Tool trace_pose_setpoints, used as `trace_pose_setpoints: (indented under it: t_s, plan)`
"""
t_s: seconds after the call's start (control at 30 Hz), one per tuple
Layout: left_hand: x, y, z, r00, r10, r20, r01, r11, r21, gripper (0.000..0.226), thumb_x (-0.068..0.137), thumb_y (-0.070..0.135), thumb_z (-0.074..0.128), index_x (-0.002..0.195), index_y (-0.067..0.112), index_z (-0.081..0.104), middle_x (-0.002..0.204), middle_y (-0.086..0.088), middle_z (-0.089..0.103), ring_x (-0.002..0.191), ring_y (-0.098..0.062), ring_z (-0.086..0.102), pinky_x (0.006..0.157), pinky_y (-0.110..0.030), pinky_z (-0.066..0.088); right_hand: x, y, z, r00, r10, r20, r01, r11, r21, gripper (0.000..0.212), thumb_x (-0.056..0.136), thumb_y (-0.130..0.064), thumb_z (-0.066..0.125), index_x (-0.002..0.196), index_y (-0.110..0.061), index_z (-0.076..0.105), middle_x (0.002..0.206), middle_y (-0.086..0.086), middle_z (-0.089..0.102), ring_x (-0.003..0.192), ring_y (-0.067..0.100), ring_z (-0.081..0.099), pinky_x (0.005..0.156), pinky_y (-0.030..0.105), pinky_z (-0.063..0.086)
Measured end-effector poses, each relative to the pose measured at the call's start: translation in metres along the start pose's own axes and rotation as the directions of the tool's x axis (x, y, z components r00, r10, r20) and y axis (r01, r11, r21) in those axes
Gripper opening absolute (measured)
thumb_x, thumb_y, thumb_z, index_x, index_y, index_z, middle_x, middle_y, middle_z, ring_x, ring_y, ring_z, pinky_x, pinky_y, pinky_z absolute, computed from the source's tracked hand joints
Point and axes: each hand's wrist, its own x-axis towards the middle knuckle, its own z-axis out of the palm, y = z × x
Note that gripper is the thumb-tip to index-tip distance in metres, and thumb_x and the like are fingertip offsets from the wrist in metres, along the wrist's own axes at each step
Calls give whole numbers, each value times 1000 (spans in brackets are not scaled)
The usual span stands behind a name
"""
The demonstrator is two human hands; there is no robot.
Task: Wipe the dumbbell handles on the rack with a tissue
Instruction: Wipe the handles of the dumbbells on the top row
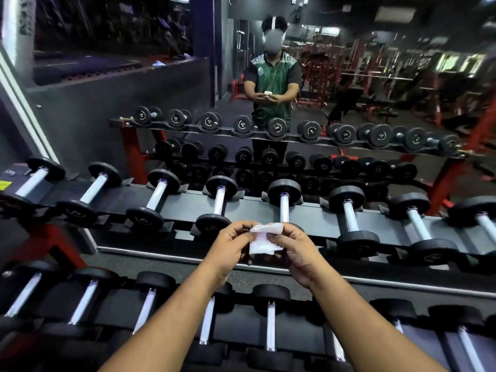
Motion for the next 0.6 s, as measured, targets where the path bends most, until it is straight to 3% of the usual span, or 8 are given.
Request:
trace_pose_setpoints:
  t_s: [0.07, 0.2, 0.3, 0.4, 0.5, 0.6]
  plan:
    - [0, 2, 1, 1000, -21, 18, 20, 1000, 21, 30, 100, 7, 50, 92, 20, 76, 86, -9, 71, 63, -18, 59, 49, -27, 44, -2, -1, -1, 999, 3, -33, -3, 1000, -11, 15, 90, -4, 63, 91, -13, 75, 86, 9, 70, 71, 19, 63, 63, 28, 51]
    - [-1, 8, 12, 999, -52, 13, 51, 998, 36, 33, 103, 27, 49, 89, 20, 78, 87, -6, 72, 68, -16, 61, 55, -28, 47, -2, -5, -14, 998, -39, -55, 32, 992, -125, 17, 91, -3, 58, 94, -6, 74, 93, 13, 73, 82, 20, 64, 68, 27, 52]
    - [5, 5, 23, 1000, 5, -20, -2, 988, 156, 11, 96, 13, 65, 94, 16, 76, 91, -6, 72, 74, -14, 61, 55, -27, 49, -3, -13, -30, 1000, -3, -22, 0, 988, -153, 24, 85, -11, 52, 92, -5, 75, 95, 15, 72, 84, 24, 62, 68, 30, 49]
    - [13, -2, 47, 1000, 12, 8, -13, 964, 266, 20, 93, -2, 65, 105, 12, 71, 100, -7, 71, 79, -13, 65, 60, -28, 54, -5, -22, -58, 1000, 1, -24, -5, 989, -147, 16, 90, -25, 65, 87, -11, 71, 94, 13, 71, 80, 22, 66, 69, 34, 54]
    - [20, -10, 71, 999, 16, 28, -24, 945, 326, 26, 95, -1, 64, 112, 18, 67, 105, -11, 70, 83, -18, 65, 63, -31, 55, 2, -20, -90, 997, -74, 0, 71, 954, -292, 12, 90, -24, 73, 92, -17, 64, 87, 12, 66, 72, 21, 64, 64, 32, 55]
    - [29, -23, 99, 999, 27, 29, -37, 899, 436, 42, 96, -1, 61, 126, 28, 56, 107, -6, 71, 81, -14, 61, 65, -26, 50, 8, -20, -124, 997, -29, 68, 57, 889, -454, 30, 81, -25, 78, 107, -32, 65, 98, 10, 72, 79, 19, 68, 71, 33, 55]
